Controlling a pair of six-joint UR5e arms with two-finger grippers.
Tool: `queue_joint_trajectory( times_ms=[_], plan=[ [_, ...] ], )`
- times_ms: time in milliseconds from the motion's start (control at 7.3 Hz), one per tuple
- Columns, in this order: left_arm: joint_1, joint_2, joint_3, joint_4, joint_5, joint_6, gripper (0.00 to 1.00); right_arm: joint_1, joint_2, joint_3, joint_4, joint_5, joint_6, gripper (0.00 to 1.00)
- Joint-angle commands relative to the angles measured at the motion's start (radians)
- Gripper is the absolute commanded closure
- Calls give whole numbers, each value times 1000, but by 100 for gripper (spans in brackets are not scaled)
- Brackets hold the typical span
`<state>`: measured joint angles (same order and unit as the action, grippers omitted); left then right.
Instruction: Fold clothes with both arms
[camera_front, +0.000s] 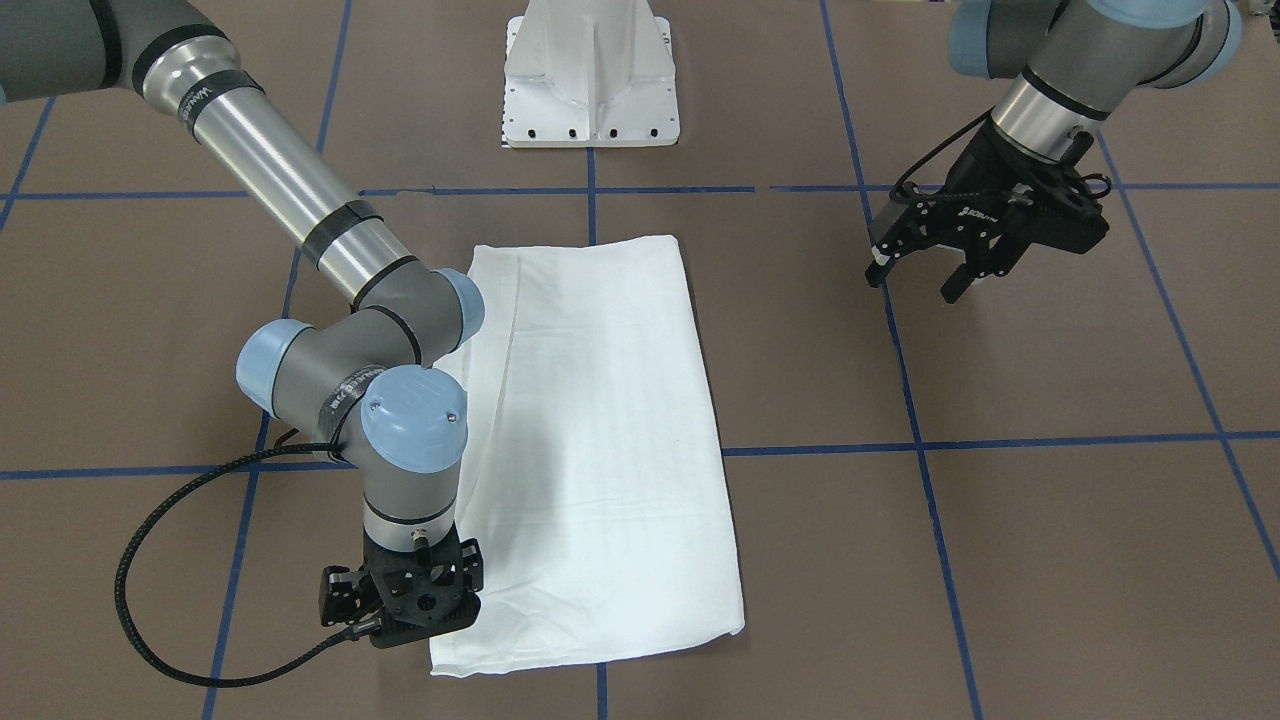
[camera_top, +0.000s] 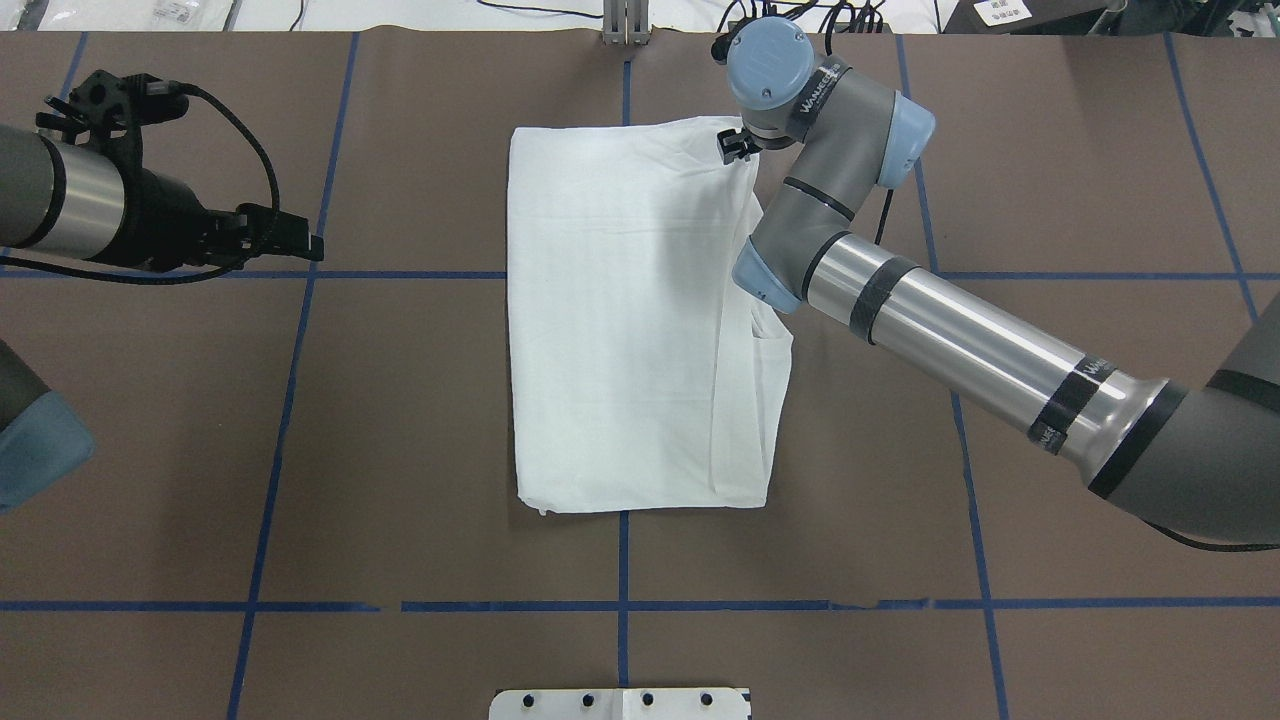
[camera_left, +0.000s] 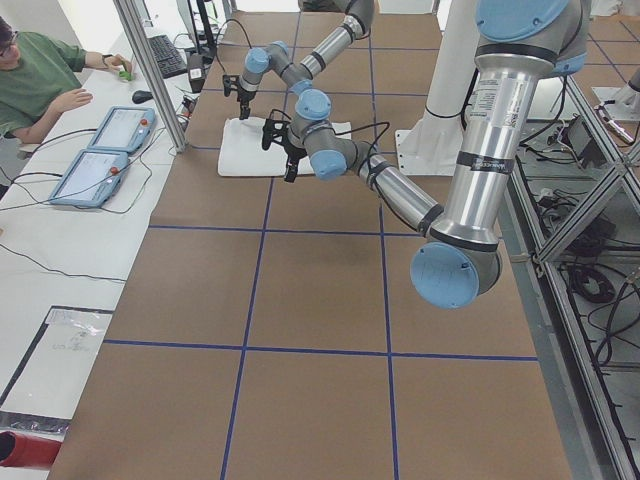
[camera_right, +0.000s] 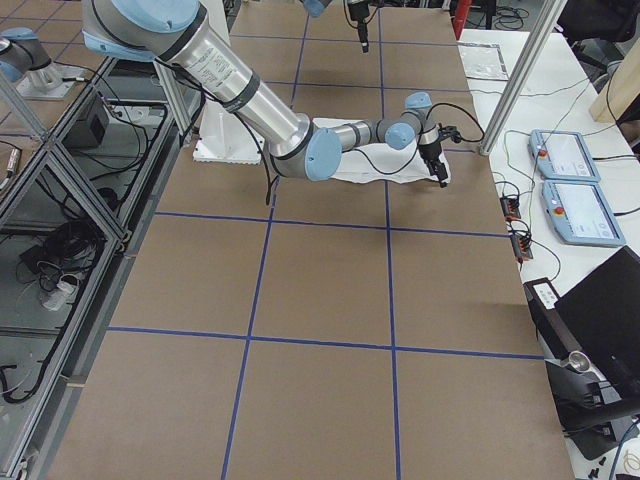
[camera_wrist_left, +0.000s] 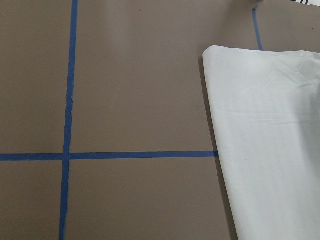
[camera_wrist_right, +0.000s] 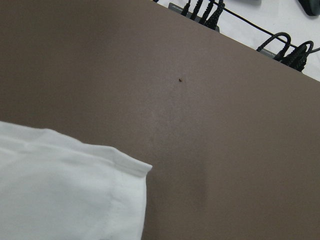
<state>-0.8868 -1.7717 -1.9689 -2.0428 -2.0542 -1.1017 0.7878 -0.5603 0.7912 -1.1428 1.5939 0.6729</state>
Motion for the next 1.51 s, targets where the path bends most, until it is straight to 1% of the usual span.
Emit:
queue_joint_trajectory(
  times_ms=[0,274,411,548,684,958,1369],
  plan=[
    [-1,0,7,-1,0,6,0,-5,19,3,0,11,4,0],
    [-4,-2,12,-1,2,16,0,-7,14,8,-2,70,-1,0],
    [-4,-3,12,-1,0,17,0,-7,13,13,-17,116,-4,0],
    [-4,-3,10,-1,0,16,0,-7,11,67,-114,136,-12,0],
    [-7,-5,10,-1,-1,17,0,-5,13,98,-177,167,-38,0],
    [-7,-5,10,-1,-1,17,0,-4,13,99,-213,211,-39,0],
    [-6,-8,10,-1,-1,16,0,-4,13,99,-271,253,-44,0]
  ],
)
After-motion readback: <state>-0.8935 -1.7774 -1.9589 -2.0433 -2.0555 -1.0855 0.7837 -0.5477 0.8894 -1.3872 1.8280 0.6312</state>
